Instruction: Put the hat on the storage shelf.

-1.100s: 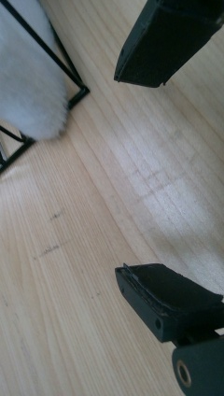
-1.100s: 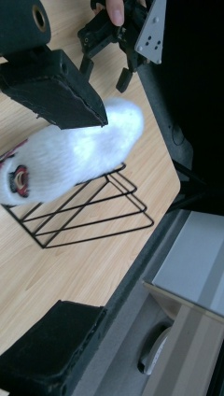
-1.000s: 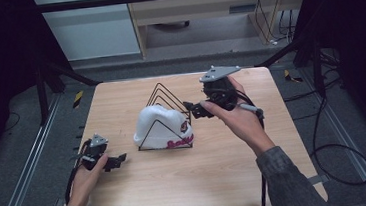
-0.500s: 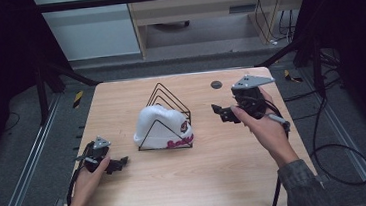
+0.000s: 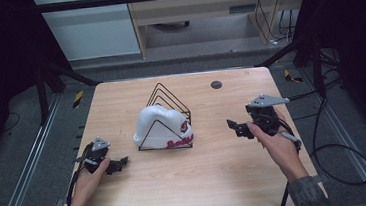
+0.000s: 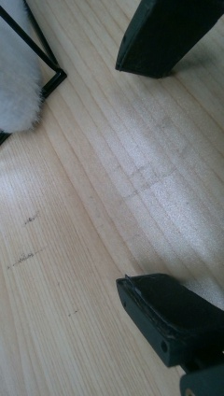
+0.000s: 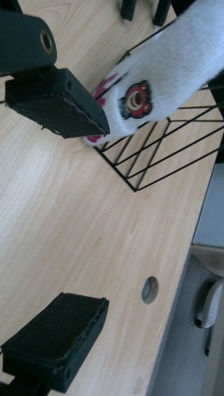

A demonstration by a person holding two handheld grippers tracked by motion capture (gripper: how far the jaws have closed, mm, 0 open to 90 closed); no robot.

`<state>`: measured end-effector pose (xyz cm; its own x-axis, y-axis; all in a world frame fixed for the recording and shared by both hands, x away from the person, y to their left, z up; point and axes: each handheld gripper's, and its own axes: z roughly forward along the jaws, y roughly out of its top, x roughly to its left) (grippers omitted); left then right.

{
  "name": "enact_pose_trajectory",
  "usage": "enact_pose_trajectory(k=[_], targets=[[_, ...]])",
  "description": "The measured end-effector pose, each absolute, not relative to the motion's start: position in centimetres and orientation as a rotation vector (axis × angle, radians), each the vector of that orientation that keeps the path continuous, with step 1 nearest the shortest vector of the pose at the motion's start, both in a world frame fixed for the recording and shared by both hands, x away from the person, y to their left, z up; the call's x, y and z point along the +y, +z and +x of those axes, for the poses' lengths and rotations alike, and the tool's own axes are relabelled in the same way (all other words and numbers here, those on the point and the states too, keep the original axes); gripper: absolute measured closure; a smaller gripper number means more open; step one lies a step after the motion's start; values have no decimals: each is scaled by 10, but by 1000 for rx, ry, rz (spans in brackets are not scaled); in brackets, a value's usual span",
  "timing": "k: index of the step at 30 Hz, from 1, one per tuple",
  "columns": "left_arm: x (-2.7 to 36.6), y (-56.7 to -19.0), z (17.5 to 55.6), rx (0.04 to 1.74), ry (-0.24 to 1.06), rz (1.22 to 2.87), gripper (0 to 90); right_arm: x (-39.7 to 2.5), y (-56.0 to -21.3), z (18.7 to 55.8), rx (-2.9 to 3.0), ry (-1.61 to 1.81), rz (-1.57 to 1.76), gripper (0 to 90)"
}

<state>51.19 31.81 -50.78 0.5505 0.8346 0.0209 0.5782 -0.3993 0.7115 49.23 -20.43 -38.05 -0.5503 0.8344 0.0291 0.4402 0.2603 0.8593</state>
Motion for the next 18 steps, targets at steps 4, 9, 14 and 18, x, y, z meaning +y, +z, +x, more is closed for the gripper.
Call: enact_pose_trajectory(k=[4, 9, 14, 18], targets=[[318, -508, 512, 1134, 501, 2123, 0, -208, -394, 488, 2120, 1191, 1178, 143], [318, -508, 511, 1136, 502, 2122, 0, -215, -425, 479, 2148, 1164, 1221, 144], [318, -508, 511, 1138, 503, 2121, 0, -216, -445, 475, 2175, 1149, 1252, 144], [318, -508, 511, 1142, 505, 2120, 0, -213, -465, 472, 2199, 1143, 1272, 149]])
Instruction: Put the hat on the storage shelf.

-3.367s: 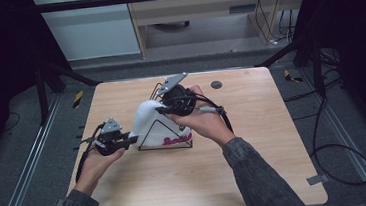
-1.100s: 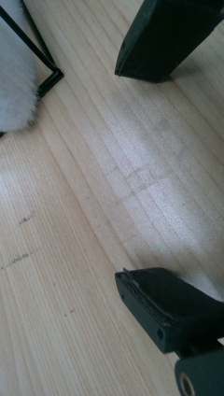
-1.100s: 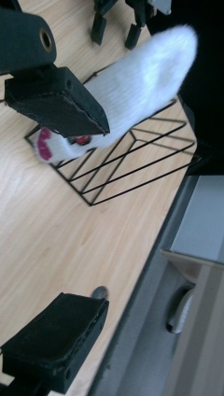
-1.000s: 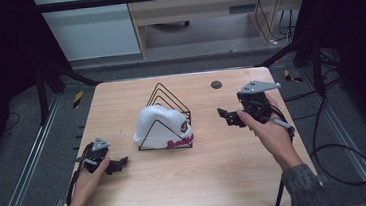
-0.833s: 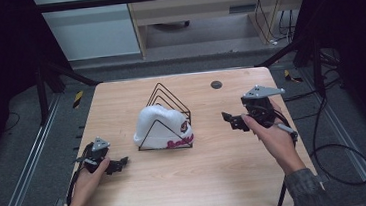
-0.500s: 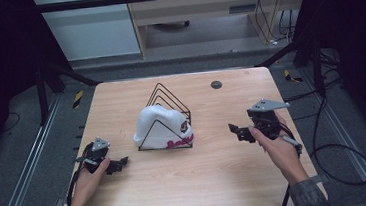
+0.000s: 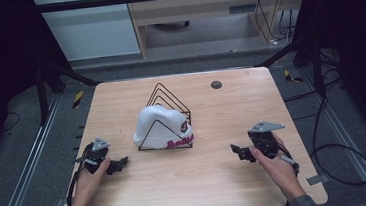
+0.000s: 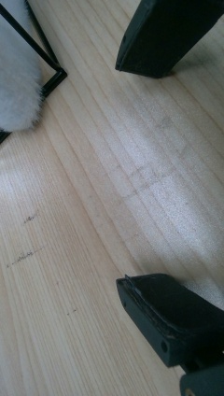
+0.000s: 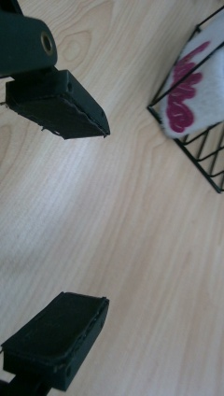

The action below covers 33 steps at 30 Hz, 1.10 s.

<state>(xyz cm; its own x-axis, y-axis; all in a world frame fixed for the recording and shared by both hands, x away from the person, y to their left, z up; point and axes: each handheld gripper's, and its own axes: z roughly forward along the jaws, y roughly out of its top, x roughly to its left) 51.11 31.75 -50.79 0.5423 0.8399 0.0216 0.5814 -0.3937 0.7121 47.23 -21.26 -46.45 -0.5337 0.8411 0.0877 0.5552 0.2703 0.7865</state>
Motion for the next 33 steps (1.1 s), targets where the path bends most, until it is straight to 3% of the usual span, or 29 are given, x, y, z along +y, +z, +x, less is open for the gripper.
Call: enact_pose_trajectory(k=[10, 33], targets=[[317, -508, 511, 1146, 507, 2117, 0, -199, -495, 480, 2239, 1061, 1309, 144], [317, -508, 510, 1148, 509, 2116, 0, -187, -512, 486, 2154, 951, 1333, 108]])
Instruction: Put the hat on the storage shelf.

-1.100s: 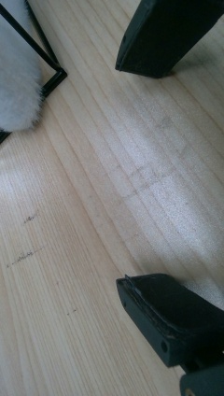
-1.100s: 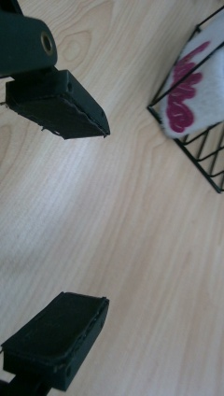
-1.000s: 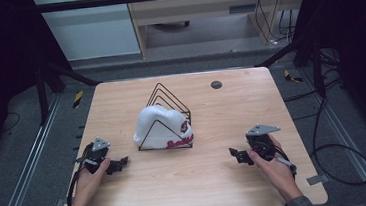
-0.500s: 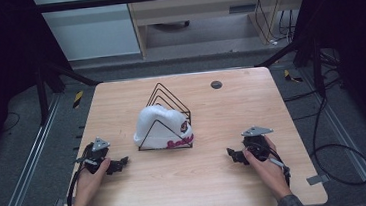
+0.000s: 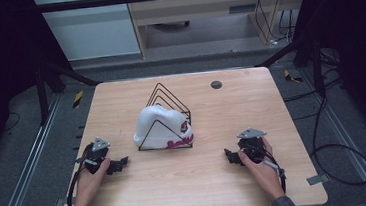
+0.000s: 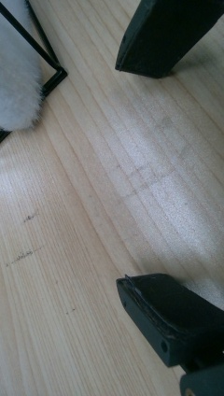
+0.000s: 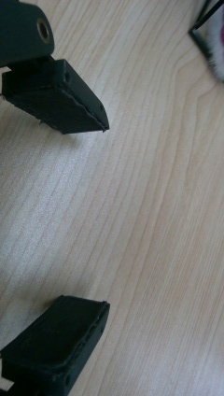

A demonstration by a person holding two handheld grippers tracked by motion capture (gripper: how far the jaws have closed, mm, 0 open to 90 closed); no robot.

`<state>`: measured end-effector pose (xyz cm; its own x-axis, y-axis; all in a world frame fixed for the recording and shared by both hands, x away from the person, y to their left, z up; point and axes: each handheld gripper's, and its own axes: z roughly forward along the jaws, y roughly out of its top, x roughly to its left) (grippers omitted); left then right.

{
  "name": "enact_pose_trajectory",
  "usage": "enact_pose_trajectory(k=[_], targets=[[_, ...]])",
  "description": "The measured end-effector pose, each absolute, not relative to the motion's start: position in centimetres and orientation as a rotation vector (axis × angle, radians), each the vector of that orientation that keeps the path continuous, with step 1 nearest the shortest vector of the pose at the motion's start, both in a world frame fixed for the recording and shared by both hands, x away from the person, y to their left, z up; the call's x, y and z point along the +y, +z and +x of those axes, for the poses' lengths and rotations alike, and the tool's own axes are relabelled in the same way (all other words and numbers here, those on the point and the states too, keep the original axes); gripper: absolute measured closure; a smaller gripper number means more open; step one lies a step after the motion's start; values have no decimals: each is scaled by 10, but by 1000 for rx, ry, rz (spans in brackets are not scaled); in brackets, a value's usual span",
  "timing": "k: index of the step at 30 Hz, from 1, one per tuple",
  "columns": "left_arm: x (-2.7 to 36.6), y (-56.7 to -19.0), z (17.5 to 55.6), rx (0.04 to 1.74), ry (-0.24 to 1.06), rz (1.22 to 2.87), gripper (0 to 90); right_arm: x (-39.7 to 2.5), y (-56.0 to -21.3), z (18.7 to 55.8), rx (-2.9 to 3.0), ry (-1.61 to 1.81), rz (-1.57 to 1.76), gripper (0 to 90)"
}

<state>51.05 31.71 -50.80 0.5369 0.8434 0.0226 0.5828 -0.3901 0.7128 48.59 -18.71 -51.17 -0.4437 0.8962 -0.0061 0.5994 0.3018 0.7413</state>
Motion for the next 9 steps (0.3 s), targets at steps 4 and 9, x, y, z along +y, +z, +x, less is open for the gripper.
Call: enact_pose_trajectory(k=[4, 9], targets=[[317, -508, 510, 1150, 510, 2115, 0, -184, -512, 481, 2137, 946, 1353, 109], [317, -508, 509, 1152, 511, 2115, 0, -181, -512, 474, 2095, 926, 1392, 109]])
